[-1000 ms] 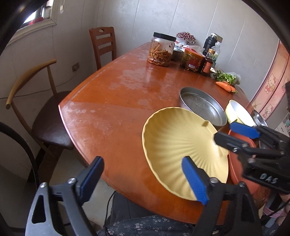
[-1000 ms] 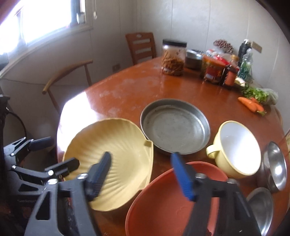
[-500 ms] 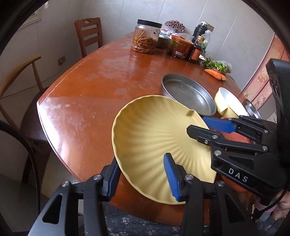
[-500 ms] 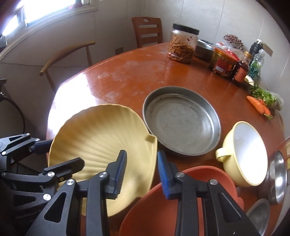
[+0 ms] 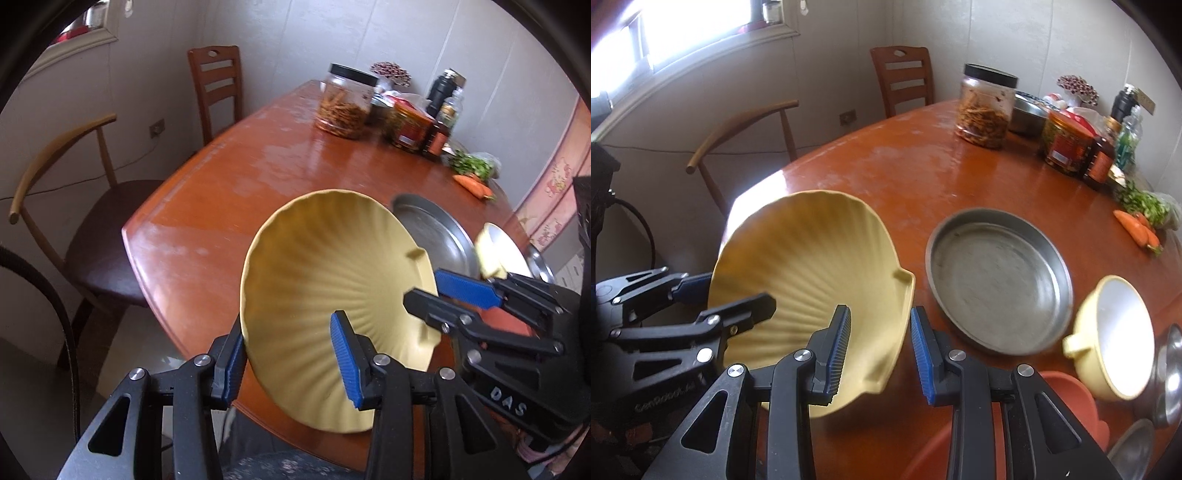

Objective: Organize plates and bowls
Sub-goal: 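Lift the yellow shell plate, set it down at the table edge, open left tool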

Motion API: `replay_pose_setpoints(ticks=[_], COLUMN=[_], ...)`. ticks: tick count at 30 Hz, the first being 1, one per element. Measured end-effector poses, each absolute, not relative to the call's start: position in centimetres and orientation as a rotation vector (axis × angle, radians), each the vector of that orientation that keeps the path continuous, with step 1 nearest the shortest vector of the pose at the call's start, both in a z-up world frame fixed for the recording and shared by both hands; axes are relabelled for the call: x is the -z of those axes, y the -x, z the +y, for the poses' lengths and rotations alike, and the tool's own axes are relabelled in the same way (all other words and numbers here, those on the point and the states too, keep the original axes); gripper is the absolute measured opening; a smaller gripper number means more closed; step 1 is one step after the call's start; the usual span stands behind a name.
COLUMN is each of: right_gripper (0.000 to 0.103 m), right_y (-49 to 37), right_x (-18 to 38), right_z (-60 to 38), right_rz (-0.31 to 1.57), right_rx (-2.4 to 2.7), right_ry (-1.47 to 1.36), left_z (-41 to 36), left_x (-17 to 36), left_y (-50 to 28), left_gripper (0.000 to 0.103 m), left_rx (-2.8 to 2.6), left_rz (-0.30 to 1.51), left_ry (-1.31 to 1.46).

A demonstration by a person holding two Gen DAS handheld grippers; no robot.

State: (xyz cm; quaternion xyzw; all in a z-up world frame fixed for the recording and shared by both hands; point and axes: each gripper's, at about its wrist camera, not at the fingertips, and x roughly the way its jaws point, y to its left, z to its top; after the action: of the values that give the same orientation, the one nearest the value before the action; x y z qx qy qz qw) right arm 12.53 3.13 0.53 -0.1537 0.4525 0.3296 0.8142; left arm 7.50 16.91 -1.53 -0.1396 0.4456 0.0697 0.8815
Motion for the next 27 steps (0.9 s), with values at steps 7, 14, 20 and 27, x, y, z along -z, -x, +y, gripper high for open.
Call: replay_pose_setpoints(ticks=[7, 14, 20, 27], right_gripper=[0.035, 0.036, 0.037, 0.038], right_y=[-13.1, -13.6, -13.5, -13.5], right_x=[0.5, 0.9, 0.9, 0.9], right_z=[4.3, 4.2, 4.2, 4.2], right_rz=[0.993, 1.001, 1.0, 1.005], right_rx=[-0.721, -0.718, -0.72, -0.716], right_ry=[0.308, 0.292, 0.281, 0.28], left_z=[17.8, 17.9, 18.2, 18.1], left_x=[2.4, 2.7, 2.9, 2.6], left_y=[-8.8, -9.3, -9.5, -9.4], left_gripper=[0.044, 0.044, 0.044, 0.044], left_rx=[-0.157, -0.156, -0.155, -0.158], left_rz=[0.954, 0.955, 0.965, 0.962], left_ry=[0.289, 0.296, 0.306, 0.307])
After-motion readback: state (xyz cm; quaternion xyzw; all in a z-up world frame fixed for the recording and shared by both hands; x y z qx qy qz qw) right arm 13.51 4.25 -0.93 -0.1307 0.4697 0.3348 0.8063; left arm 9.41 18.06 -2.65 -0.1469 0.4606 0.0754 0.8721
